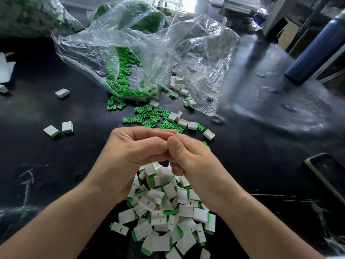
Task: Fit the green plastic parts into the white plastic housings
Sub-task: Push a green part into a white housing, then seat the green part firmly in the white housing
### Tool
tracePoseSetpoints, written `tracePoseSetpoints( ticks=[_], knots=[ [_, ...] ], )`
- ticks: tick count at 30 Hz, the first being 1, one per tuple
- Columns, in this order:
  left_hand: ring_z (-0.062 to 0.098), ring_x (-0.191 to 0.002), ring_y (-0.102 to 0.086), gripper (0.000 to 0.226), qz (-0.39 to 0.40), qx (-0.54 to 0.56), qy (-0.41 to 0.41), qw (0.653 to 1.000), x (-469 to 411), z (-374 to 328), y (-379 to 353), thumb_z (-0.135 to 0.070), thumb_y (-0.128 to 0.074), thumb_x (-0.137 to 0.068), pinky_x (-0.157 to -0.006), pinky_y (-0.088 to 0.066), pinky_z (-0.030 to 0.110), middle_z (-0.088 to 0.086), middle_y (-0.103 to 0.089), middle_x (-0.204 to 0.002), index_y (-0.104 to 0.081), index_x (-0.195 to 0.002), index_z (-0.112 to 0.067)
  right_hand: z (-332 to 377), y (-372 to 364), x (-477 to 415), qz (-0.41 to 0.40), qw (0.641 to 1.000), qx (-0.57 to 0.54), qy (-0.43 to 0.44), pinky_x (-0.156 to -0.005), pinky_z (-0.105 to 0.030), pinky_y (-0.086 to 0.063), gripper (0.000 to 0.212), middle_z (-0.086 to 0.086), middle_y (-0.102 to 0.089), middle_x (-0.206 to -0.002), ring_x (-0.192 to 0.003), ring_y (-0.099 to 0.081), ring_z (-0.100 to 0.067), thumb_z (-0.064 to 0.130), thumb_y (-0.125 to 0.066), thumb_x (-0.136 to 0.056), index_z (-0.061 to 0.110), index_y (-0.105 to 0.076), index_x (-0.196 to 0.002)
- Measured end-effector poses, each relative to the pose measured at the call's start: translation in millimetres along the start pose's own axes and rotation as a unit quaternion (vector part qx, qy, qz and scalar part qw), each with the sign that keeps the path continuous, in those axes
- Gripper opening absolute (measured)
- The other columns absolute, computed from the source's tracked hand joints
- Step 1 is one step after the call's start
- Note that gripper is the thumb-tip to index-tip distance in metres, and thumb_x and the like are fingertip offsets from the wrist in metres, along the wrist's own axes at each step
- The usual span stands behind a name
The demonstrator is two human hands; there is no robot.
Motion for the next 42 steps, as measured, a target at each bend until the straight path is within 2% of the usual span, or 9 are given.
tracePoseSetpoints(
  ticks=[3,7,13,21,26,29,35,39,42],
  knots=[
    [0.032,-0.059,-0.067,0.021,0.030,-0.007,-0.007,0.999,0.3,-3.8,-2.0,-0.003,-0.059,-0.062,-0.056,-0.055,0.024,0.026,-0.068,-0.073,-0.076,-0.069,-0.011,1.7,1.7,-1.6,0.023,1.000,-0.012,-0.017,-0.057,-0.008,-0.037,0.031,0.024,-0.053,-0.056,-0.057,-0.049,0.007,0.019,-0.033,-0.100,0.011,-0.061,-0.112],
    [0.024,-0.062,-0.069,0.017,0.035,-0.016,-0.015,0.999,-0.7,-4.8,-1.9,-0.011,-0.062,-0.063,-0.059,-0.055,0.022,0.015,-0.072,-0.074,-0.077,-0.071,-0.015,3.7,17.7,-3.3,0.011,0.998,-0.019,-0.058,-0.049,-0.014,-0.034,0.047,0.008,-0.049,-0.053,-0.048,-0.039,-0.003,0.048,-0.035,-0.087,0.014,-0.062,-0.068],
    [0.008,-0.052,-0.059,0.021,0.032,-0.129,-0.024,0.991,-0.7,-4.7,2.8,-0.015,-0.083,-0.055,-0.047,-0.047,0.016,0.004,-0.069,-0.062,-0.075,-0.073,-0.019,-5.8,92.7,-6.1,-0.187,0.951,0.226,-0.098,-0.063,-0.023,-0.044,0.029,0.011,-0.058,-0.058,-0.057,-0.050,-0.003,0.044,-0.057,-0.086,0.021,-0.067,-0.070],
    [0.007,-0.050,-0.048,0.039,0.042,-0.271,-0.032,0.961,2.1,-0.2,-1.2,-0.061,-0.059,-0.054,-0.048,-0.038,0.018,0.011,-0.064,-0.061,-0.074,-0.070,-0.028,-24.7,101.9,-8.8,-0.163,0.863,0.446,-0.169,-0.073,-0.026,-0.041,0.018,0.009,-0.059,-0.077,-0.083,-0.056,-0.014,0.045,-0.062,-0.081,0.028,-0.059,-0.076],
    [0.013,-0.047,-0.037,0.045,0.051,-0.298,-0.039,0.952,2.4,2.1,-3.3,-0.059,-0.069,-0.067,-0.046,-0.030,0.023,0.016,-0.049,-0.052,-0.067,-0.064,-0.014,-29.0,95.0,-12.0,-0.151,0.856,0.464,-0.173,-0.082,-0.031,-0.046,0.017,0.004,-0.063,-0.095,-0.093,-0.056,-0.017,0.042,-0.064,-0.081,0.026,-0.060,-0.084],
    [0.011,-0.044,-0.029,0.052,0.040,-0.294,-0.042,0.954,3.4,2.9,-2.5,-0.054,-0.068,-0.070,-0.043,-0.026,0.021,0.003,-0.037,-0.047,-0.054,-0.059,-0.005,-28.6,92.8,-13.2,-0.147,0.858,0.461,-0.172,-0.080,-0.031,-0.045,0.014,0.004,-0.063,-0.092,-0.092,-0.056,-0.017,0.040,-0.064,-0.082,0.027,-0.058,-0.080],
    [0.006,-0.043,-0.025,0.048,0.018,-0.297,-0.088,0.951,3.4,-1.3,-2.3,-0.032,-0.082,-0.065,-0.042,-0.026,0.018,-0.009,-0.028,-0.045,-0.039,-0.050,-0.016,-27.8,91.3,-12.1,-0.146,0.860,0.460,-0.163,-0.077,-0.030,-0.043,0.016,0.005,-0.060,-0.090,-0.091,-0.055,-0.017,0.043,-0.061,-0.083,0.027,-0.058,-0.083],
    [0.006,-0.041,-0.025,0.034,0.022,-0.306,-0.106,0.946,4.6,-4.2,-3.1,-0.021,-0.067,-0.063,-0.043,-0.026,0.020,-0.009,-0.026,-0.044,-0.037,-0.048,-0.018,-26.6,86.9,-12.6,-0.153,0.863,0.458,-0.153,-0.076,-0.029,-0.040,0.033,0.006,-0.056,-0.094,-0.090,-0.052,-0.016,0.053,-0.058,-0.081,0.025,-0.057,-0.098],
    [0.006,-0.041,-0.026,0.036,0.027,-0.306,-0.112,0.945,5.1,-5.1,-4.5,-0.020,-0.069,-0.065,-0.042,-0.026,0.018,-0.008,-0.027,-0.045,-0.038,-0.049,-0.017,-27.3,81.7,-14.5,-0.147,0.856,0.474,-0.143,-0.075,-0.027,-0.034,0.021,0.004,-0.054,-0.097,-0.092,-0.051,-0.017,0.043,-0.059,-0.084,0.026,-0.054,-0.094]
  ],
)
Point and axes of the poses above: each hand's wrist, its own x-axis away from the middle knuckle, its own y-axis out of the back of the hand, z = x × y, the point moved 6 cm from there along -x, towards the middle knuckle
